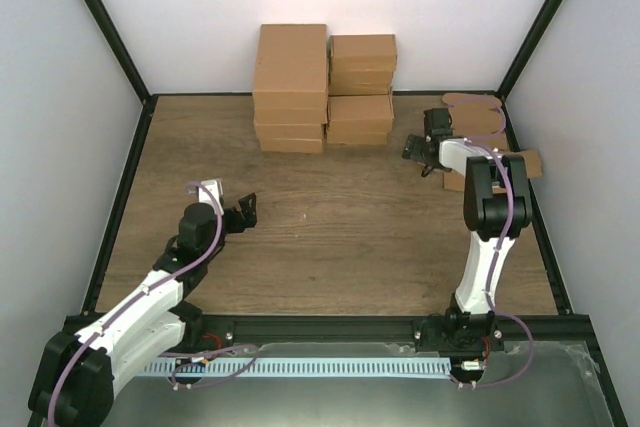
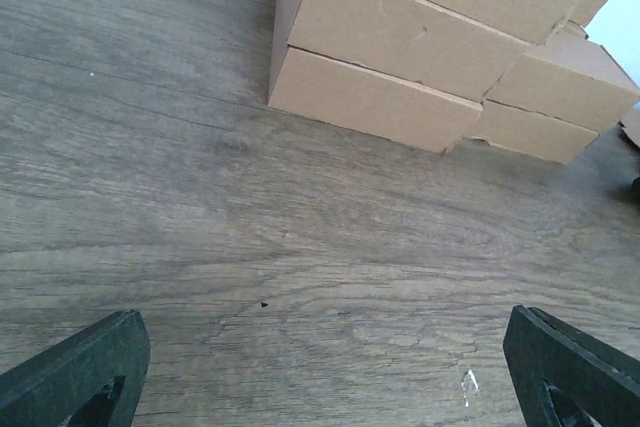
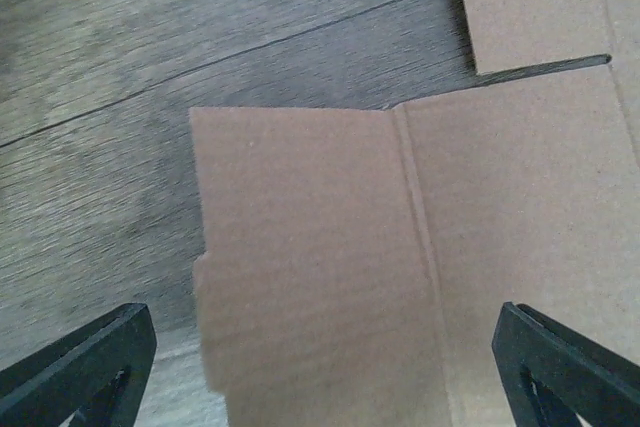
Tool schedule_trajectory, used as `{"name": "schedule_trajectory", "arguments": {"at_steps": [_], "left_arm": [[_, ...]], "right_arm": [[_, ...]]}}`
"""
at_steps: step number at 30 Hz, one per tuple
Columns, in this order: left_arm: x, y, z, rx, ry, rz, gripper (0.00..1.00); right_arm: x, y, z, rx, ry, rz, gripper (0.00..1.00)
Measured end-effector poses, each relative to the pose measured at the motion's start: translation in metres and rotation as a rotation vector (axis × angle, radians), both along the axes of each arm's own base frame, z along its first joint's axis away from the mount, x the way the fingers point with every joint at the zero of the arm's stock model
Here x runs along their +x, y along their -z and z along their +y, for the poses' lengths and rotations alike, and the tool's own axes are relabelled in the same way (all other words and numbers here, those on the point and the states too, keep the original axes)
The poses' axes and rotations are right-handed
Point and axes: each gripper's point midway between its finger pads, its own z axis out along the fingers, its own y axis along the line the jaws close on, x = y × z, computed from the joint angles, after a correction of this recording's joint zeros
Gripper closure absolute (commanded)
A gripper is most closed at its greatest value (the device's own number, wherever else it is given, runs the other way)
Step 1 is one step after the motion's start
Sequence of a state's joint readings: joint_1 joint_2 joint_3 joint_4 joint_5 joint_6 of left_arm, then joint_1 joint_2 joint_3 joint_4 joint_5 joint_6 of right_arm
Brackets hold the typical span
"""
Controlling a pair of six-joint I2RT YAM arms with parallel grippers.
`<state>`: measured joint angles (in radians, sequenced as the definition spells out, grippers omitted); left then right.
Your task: Fold the paper box
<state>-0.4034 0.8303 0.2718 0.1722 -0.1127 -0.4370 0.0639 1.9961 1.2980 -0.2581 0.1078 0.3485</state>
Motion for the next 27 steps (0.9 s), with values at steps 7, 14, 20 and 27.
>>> {"name": "schedule_trajectory", "arguments": {"at_steps": [7, 14, 20, 27], "left_arm": [[0.001, 0.003, 0.001, 0.005, -0.007, 0.007, 0.0], [0.002, 0.005, 0.002, 0.011, -0.014, 0.013, 0.0], [0.002, 0.005, 0.002, 0.011, -0.014, 0.013, 0.0], [0.002, 0.005, 0.002, 0.011, -0.014, 0.012, 0.0]], "right_arm": [[0.01, 0.011, -0.006, -0.153, 0.03, 0.048, 0.1], [0.014, 0.012, -0.014, -0.246, 0.068, 0.06, 0.48], [0.01, 0.011, -0.021, -0.282, 0.088, 0.074, 0.94], [-0.006, -0.012, -0.023, -0.292, 0.11, 0.041, 0.99]]}}
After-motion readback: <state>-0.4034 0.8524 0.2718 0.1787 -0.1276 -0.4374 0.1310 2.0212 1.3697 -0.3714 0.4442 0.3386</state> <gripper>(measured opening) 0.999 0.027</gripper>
